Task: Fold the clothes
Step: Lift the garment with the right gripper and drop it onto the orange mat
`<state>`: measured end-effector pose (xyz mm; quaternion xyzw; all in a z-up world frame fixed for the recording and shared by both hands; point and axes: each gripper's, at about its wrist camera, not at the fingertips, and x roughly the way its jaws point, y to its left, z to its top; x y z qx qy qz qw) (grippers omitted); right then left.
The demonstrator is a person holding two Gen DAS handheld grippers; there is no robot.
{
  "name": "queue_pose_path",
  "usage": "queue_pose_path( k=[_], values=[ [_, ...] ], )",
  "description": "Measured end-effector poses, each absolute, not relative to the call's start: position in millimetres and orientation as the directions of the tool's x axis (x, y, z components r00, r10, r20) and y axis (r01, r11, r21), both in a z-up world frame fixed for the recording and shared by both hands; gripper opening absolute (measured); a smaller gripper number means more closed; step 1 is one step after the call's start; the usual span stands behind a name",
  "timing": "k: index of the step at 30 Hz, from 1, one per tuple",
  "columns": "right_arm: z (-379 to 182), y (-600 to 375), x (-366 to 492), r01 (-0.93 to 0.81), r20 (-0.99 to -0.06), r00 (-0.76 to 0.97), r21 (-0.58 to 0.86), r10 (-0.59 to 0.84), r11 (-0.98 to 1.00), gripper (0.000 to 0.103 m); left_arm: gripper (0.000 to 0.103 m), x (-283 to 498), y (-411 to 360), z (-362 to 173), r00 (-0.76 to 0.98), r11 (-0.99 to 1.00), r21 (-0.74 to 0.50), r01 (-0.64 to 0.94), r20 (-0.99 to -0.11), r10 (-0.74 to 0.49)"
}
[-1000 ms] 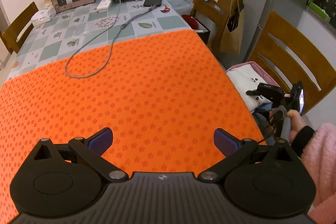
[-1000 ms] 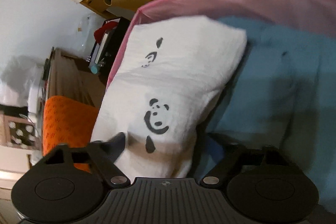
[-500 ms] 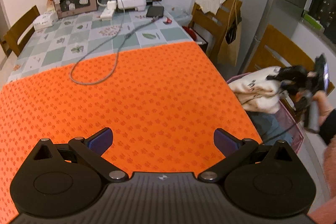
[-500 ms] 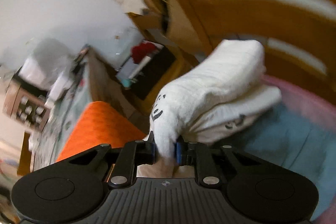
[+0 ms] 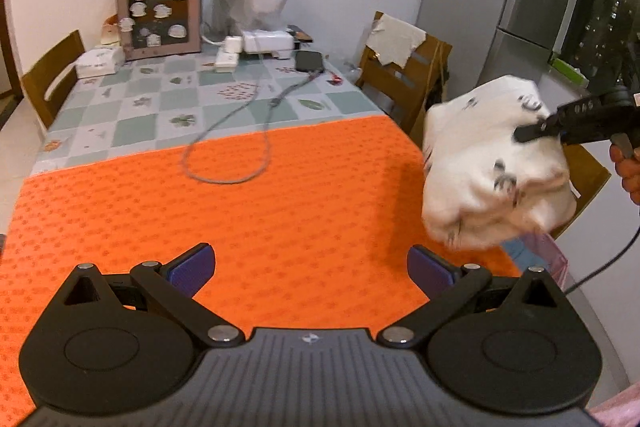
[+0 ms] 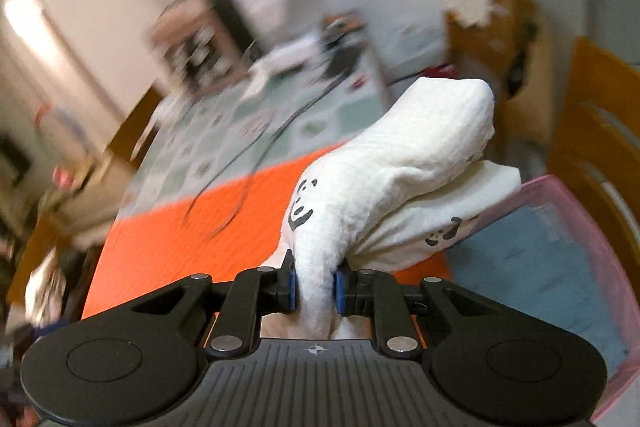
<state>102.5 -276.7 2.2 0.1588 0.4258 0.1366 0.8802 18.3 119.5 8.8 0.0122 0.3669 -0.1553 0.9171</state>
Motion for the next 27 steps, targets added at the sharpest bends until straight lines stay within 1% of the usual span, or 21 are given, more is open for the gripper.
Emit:
queue_pose_path(
  k=[2, 7, 13, 15, 16, 17, 18, 19, 21, 23, 25, 27],
  values=[
    [1, -235, 101, -0.143, -0.735, 0.544, 0.394, 0.404, 0.908, 0.02, 0.103, 13, 147, 9, 0.691, 0.954, -0.087, 0.287, -0.671, -0.27],
    [-8, -126, 106, -0.281, -0.799, 0.422, 0.335, 0.429, 0.899, 0.02, 0.103, 7, 215, 6, 0.704, 0.965, -0.089, 0.245, -0.669, -0.24],
    [-20, 0, 109, -0.433, -0.844, 0.344, 0.247, 0.412, 0.867, 0.021, 0.103, -3, 285, 0, 0.704, 0.98, -0.106, 0.169, -0.683, -0.195],
    [-22, 34, 109, -0.477, -0.848, 0.348, 0.208, 0.401, 0.854, 0.024, 0.103, -7, 302, -2, 0.706, 0.984, -0.106, 0.145, -0.686, -0.178],
    [-22, 51, 109, -0.499, -0.849, 0.35, 0.188, 0.395, 0.846, 0.026, 0.103, -9, 310, -3, 0.706, 0.986, -0.107, 0.131, -0.688, -0.169],
    [-23, 67, 109, -0.519, -0.85, 0.352, 0.172, 0.392, 0.837, 0.032, 0.103, -10, 315, -4, 0.705, 0.987, -0.108, 0.121, -0.69, -0.162],
    [-20, 73, 106, -0.531, -0.842, 0.349, 0.184, 0.412, 0.827, 0.035, 0.103, -12, 322, -5, 0.705, 0.988, -0.111, 0.112, -0.691, -0.158],
    [-18, 80, 103, -0.543, -0.833, 0.346, 0.197, 0.431, 0.817, 0.041, 0.103, -14, 326, -6, 0.705, 0.988, -0.112, 0.105, -0.693, -0.154],
    [-12, 89, 97, -0.563, -0.812, 0.347, 0.219, 0.469, 0.797, 0.047, 0.103, -15, 332, -7, 0.704, 0.989, -0.113, 0.096, -0.694, -0.148],
    [-5, 89, 90, -0.576, -0.797, 0.349, 0.232, 0.493, 0.784, 0.049, 0.103, -14, 335, -8, 0.705, 0.989, -0.114, 0.096, -0.694, -0.148],
    [-4, 88, 86, -0.559, -0.8, 0.359, 0.227, 0.48, 0.797, 0.05, 0.103, -12, 336, -10, 0.705, 0.989, -0.113, 0.098, -0.693, -0.149],
    [-8, 86, 82, -0.537, -0.81, 0.367, 0.217, 0.458, 0.815, 0.053, 0.103, -8, 333, -12, 0.702, 0.988, -0.114, 0.103, -0.695, -0.154]
  ],
)
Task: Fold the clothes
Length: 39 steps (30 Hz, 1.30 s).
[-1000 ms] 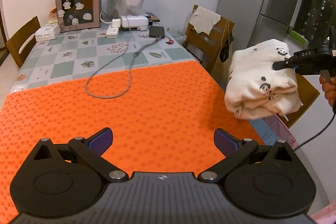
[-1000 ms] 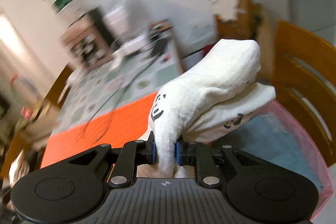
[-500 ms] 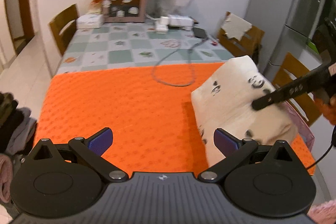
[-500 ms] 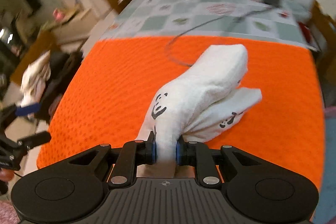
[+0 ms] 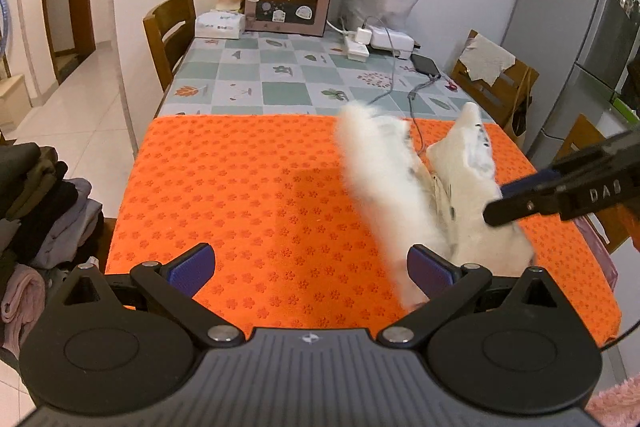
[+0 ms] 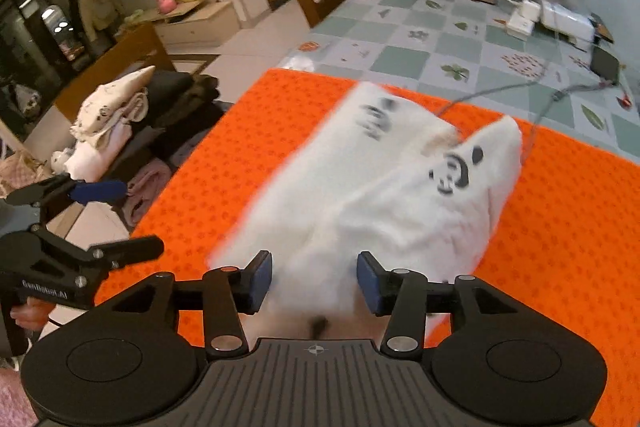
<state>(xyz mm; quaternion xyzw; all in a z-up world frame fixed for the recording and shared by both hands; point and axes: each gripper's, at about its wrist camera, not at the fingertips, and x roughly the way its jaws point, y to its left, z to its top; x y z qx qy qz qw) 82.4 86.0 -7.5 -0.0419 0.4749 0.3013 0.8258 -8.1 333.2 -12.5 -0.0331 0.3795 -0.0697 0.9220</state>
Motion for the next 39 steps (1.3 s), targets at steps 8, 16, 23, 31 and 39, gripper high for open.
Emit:
queue_pose_path(
  k=[8, 16, 23, 31, 39],
  values=[
    [-35, 58, 73, -0.394, -0.853, 0.411, 0.153, 0.322, 0.906, 0.053, 0.103, 7, 320, -26, 0.686, 0.983, -0.091, 0.156, -0.706, -0.175],
    [-25, 4, 42, -0.154, -0.829, 0.549, 0.024, 0.106, 0.988, 0.058, 0.103, 31, 306, -51, 0.657, 0.978, -0.065, 0.199, -0.732, -0.182],
    [-41, 6, 44, -0.169, -0.819, 0.554, 0.064, 0.149, 0.984, 0.066, 0.103, 56, 276, -80, 0.646, 0.973, 0.001, 0.229, -0.748, -0.151],
    [-94, 47, 70, -0.225, -0.848, 0.518, -0.013, 0.108, 0.974, 0.066, 0.084, 73, 259, -107, 0.653, 0.973, 0.12, 0.198, -0.757, -0.039],
    [-97, 30, 70, -0.193, -0.844, 0.528, -0.015, 0.092, 0.981, 0.013, 0.025, 69, 284, -101, 0.664, 0.989, 0.114, 0.094, -0.748, 0.023]
  ],
)
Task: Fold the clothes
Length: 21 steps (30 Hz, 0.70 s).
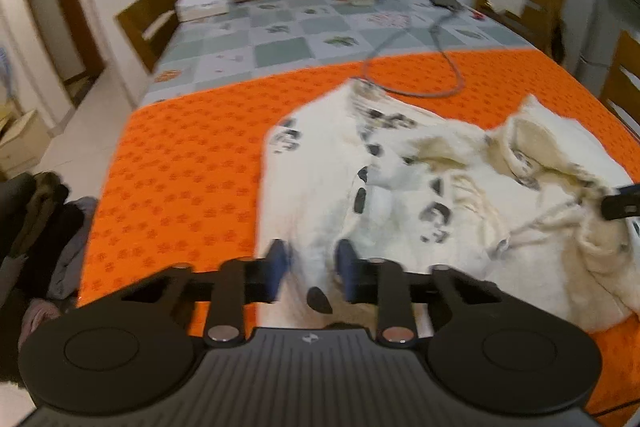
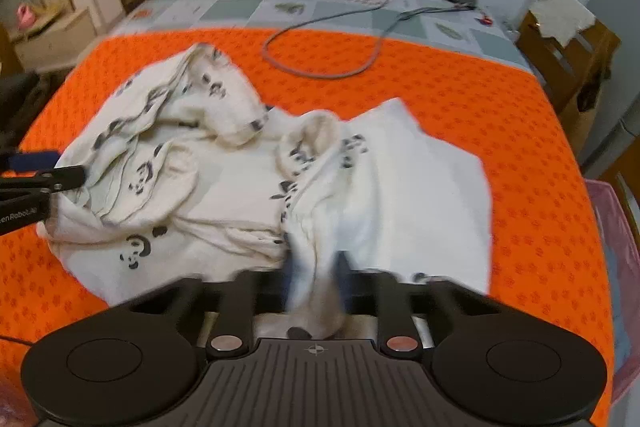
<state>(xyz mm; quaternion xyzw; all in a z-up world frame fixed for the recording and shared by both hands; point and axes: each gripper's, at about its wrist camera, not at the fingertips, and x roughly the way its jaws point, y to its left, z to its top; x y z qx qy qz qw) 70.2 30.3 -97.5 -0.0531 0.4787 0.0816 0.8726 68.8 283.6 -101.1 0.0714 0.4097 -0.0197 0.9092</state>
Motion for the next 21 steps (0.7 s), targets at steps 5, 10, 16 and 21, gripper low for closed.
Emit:
queue_pose_path(
  k=[5, 10, 16, 21],
  values=[
    [-66, -13, 57, -0.067, -0.792, 0.61, -0.015, 0.029, 0.998, 0.012, 0.021, 69, 318, -86, 0.685, 0.993, 0.102, -0.064, -0.719, 0.118],
    [-46, -70, 45, 0.094, -0.755, 0.652, -0.016, -0.074, 0.995, 0.012, 0.02, 75, 361, -83, 0.651, 0.972, 0.099, -0.214, -0.727, 0.218],
    [-68, -140, 43, 0.326, -0.776, 0.586, -0.037, -0.233, 0.945, 0.014, 0.032, 80, 405, -91, 0.585, 0.917, 0.118, -0.381, -0.737, 0.338],
    [-91, -168, 41, 0.425, -0.789, 0.502, -0.133, -0.355, 0.895, 0.019, 0.054, 73, 426, -84, 0.574, 0.885, 0.105, -0.453, -0.726, 0.38]
  ],
)
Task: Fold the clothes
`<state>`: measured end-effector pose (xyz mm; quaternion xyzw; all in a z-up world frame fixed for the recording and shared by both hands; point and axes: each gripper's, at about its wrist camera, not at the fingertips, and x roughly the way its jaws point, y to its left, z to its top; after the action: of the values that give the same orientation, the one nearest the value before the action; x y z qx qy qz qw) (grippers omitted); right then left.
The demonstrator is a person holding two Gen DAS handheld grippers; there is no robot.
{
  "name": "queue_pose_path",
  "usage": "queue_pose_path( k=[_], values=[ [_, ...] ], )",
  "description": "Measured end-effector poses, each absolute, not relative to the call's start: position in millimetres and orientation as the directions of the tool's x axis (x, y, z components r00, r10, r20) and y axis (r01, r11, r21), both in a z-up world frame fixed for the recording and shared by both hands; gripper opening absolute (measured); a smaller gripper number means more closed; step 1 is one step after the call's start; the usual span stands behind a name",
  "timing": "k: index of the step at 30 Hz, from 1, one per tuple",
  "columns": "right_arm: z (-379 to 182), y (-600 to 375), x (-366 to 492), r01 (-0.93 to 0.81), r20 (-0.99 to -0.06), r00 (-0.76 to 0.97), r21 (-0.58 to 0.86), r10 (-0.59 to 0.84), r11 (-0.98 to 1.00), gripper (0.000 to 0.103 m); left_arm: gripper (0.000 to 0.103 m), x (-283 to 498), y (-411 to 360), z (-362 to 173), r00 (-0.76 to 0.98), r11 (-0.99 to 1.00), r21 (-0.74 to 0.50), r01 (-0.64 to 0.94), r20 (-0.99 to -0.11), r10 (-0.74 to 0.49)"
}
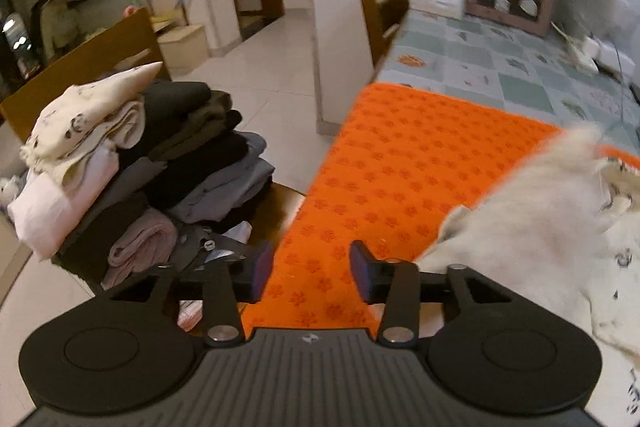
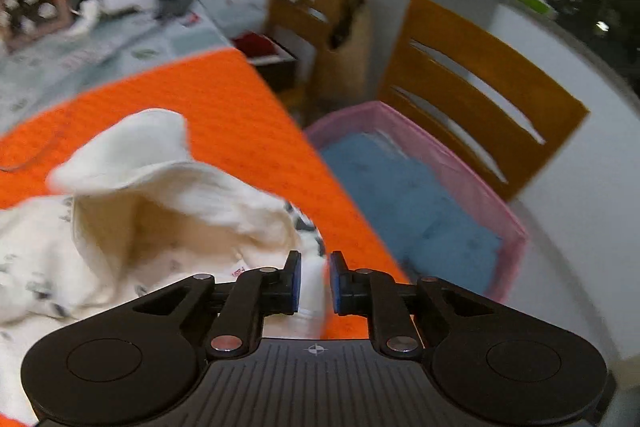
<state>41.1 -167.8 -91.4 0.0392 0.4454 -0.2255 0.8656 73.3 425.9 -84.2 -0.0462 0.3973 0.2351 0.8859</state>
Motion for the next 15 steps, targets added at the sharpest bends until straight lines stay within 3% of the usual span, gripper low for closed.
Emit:
queue_pose_path(
  k=[5, 7, 15],
  values=[
    [-83, -168, 25, 0.42, -0.785, 0.529, -0.088, -0.322, 0.903, 0.04, 0.077, 65, 413, -61, 0.643, 0.919, 0.058, -0.391, -0.696, 0.318],
    [-80, -163, 23, 0.378, -0.787, 0.554, -0.053, -0.272, 0.924, 0.042, 0.086, 62, 400, -51, 0.683, 0.941, 0.042, -0.336, -0.677, 0.274],
    [-84, -130, 39, 0.237, -0.802, 0.594, 0.111, -0.053, 0.965, 0.043, 0.089, 69, 340, -48, 0.735, 0.996, 0.024, -0.082, -0.673, 0.077]
  ],
)
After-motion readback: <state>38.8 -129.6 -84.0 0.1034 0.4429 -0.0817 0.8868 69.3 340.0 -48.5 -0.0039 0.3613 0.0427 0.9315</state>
